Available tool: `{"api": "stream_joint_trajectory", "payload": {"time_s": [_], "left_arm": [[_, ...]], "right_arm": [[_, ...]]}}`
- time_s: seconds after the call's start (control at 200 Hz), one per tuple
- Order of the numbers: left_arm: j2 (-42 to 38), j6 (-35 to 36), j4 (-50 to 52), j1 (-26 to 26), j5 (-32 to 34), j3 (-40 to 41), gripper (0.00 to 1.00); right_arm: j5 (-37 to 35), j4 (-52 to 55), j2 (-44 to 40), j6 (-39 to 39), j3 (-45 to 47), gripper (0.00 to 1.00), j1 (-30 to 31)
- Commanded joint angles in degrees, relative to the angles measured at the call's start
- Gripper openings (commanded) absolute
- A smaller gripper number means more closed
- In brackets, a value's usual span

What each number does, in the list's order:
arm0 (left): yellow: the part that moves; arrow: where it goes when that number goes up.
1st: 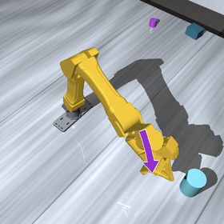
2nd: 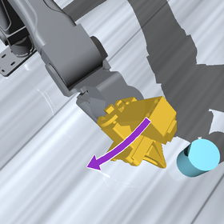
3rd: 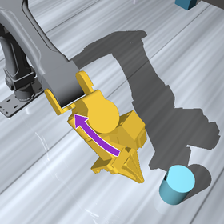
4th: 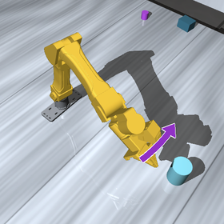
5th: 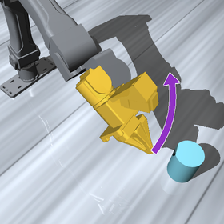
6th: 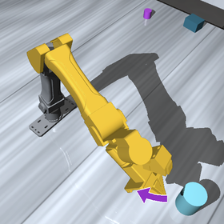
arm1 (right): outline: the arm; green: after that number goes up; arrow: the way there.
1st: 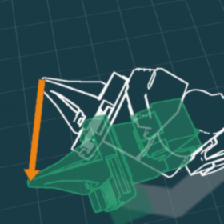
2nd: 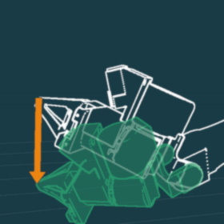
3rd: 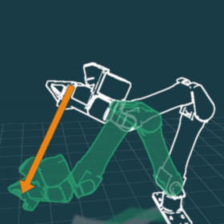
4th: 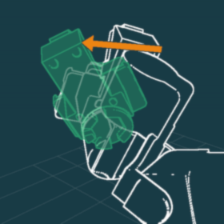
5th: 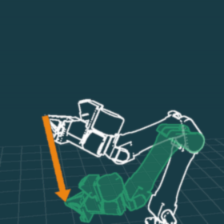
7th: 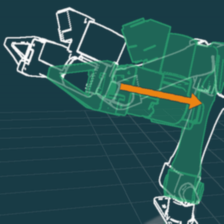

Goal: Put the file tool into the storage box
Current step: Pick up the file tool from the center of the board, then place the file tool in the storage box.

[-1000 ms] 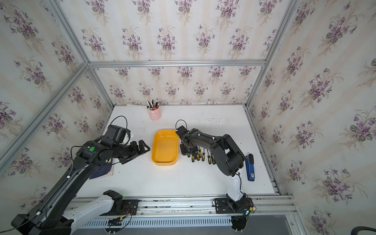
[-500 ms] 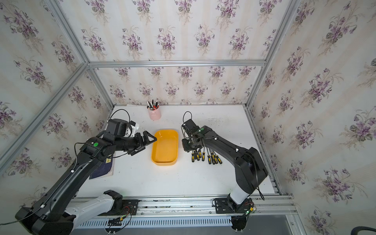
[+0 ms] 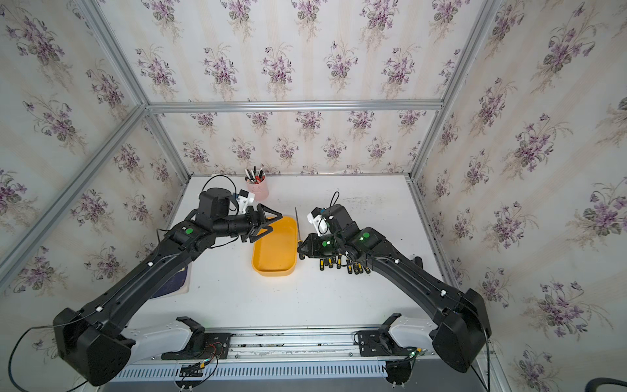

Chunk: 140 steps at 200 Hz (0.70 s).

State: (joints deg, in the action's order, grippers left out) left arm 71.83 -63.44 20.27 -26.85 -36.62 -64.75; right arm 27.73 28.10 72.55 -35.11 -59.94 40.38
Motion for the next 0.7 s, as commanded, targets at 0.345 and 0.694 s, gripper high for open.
{"api": "stream_joint_trajectory", "payload": {"time_s": [0.345,0.694], "left_arm": [[12.4,3.1,0.5,-5.0,0.6,-7.1,0.56],[17.0,4.9,2.0,-5.7,1.0,-9.1,0.31]], "right_arm": [[1.6,-5.5,-1.3,-4.4,2.5,0.0,0.8],[1.2,-6.3,-2.5,-5.2,4.5,0.0,1.0]]}}
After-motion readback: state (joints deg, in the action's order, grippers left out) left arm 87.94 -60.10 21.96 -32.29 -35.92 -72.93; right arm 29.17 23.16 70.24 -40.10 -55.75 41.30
